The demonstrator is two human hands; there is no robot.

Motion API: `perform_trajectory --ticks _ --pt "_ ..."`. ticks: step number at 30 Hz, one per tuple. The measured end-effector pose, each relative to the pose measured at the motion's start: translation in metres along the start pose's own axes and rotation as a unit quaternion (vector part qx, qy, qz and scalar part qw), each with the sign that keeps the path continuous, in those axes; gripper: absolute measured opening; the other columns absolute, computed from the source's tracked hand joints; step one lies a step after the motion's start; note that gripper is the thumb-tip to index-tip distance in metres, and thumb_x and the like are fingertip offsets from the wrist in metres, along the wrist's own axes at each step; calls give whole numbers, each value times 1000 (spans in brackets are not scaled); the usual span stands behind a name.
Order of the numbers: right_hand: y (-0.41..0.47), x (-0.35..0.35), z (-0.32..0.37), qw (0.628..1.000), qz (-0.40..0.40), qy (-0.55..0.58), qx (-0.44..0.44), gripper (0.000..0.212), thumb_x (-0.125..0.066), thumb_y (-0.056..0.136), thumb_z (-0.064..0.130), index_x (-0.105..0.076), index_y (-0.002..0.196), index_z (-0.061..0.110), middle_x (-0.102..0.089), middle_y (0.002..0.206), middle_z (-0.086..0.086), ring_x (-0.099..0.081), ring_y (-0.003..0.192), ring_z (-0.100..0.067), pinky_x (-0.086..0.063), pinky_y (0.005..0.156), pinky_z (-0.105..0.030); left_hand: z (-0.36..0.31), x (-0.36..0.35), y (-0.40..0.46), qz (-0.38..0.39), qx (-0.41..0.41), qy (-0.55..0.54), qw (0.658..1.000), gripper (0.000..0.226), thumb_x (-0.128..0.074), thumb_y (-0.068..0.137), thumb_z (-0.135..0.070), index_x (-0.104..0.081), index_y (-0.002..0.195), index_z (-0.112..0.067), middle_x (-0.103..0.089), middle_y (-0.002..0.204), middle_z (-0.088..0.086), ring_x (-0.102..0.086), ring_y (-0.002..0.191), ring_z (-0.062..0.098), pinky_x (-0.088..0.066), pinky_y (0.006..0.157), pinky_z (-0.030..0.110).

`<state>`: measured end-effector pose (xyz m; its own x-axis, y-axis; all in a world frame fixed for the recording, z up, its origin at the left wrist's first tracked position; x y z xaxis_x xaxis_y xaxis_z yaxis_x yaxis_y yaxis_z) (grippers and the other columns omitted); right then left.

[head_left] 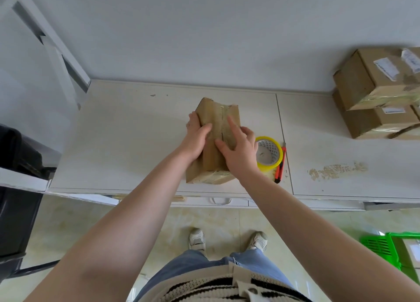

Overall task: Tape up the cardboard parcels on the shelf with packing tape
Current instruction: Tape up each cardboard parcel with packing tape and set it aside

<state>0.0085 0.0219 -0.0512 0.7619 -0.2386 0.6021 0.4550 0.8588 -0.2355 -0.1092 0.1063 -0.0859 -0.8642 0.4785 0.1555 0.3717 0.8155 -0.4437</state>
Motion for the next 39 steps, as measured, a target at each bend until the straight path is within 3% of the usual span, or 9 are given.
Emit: perform_trajectory --ticks 4,16,20,24,27,29,34,37,39 --pt "11 -2 -7 1000 -13 -8 -26 80 -63 91 44 -17 155 30 -37 148 -3 -28 135 -29 -30 107 -43 13 -1 -6 0 35 -82 996 60 -32 106 -43 -5 158 -32 -31 158 1 -40 139 26 -42 109 44" --pt "16 -28 -25 991 40 117 -48 62 -56 92 47 -28 146 32 -57 130 3 -52 121 -27 -45 101 -51 13 7 -3 -53 5 -13 998 52 -41 104 -40 -27 153 -31 -53 141 1 -54 124 24 -45 106 48" --pt "20 -12 -33 982 39 176 -64 48 -40 103 40 -32 149 27 -52 126 11 -51 115 -10 -40 97 -29 12 7 -6 -52 23 -21 998 53 -37 104 -47 -26 154 -33 -50 145 0 -52 128 24 -44 107 50" --pt "19 43 -74 989 -104 -104 -33 32 -40 102 30 -56 124 12 -60 115 -2 -53 114 -24 -39 90 -34 15 6 -8 -35 38 -25 998 71 -49 94 -60 -25 154 -32 -47 149 -4 -48 133 22 -40 111 50" --pt "21 31 -109 925 14 -379 -25 31 -52 97 37 -57 118 15 -64 114 -3 -54 116 -27 -29 105 -37 8 4 -11 -32 36 -18 999 62 -59 94 -49 -38 146 -25 -58 133 -4 -56 123 21 -45 105 46" --pt "22 30 -107 899 38 -435 10 21 -53 96 28 -58 115 18 -67 111 -4 -55 113 -29 -30 102 -35 6 5 -12 -32 37 -16 999 66 -58 94 -51 -34 149 -24 -54 139 -3 -53 128 23 -43 108 47" --pt "26 75 -64 985 -43 -164 35 37 -56 95 13 -57 132 12 -64 123 -14 -55 108 -34 -42 88 -36 -1 17 -22 -76 38 45 995 77 -42 97 -57 -12 158 -22 -23 163 3 -29 147 25 -27 117 44" --pt "12 100 -13 992 -2 -1 128 27 -54 81 15 -64 106 16 -63 87 -6 -53 78 -23 -37 67 -31 -35 27 -35 -126 -96 92 983 66 -47 99 -49 -27 155 -21 -31 159 -1 -30 145 16 -28 119 37" --pt "-4 106 23 979 49 34 196 25 -50 72 14 -62 94 14 -57 78 -8 -50 73 -27 -37 64 -33 -55 17 -45 -69 -165 56 982 68 -53 95 -52 -32 152 -22 -35 156 -3 -33 143 10 -31 116 31"
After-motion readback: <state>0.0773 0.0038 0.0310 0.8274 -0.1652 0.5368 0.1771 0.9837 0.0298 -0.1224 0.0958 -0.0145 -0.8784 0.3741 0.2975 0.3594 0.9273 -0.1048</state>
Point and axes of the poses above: each hand's wrist, its own y-axis towards the middle knuckle, its own x-axis out of the back of the hand, z = x × y, the point moved 8 cm from there along y, towards the middle knuckle
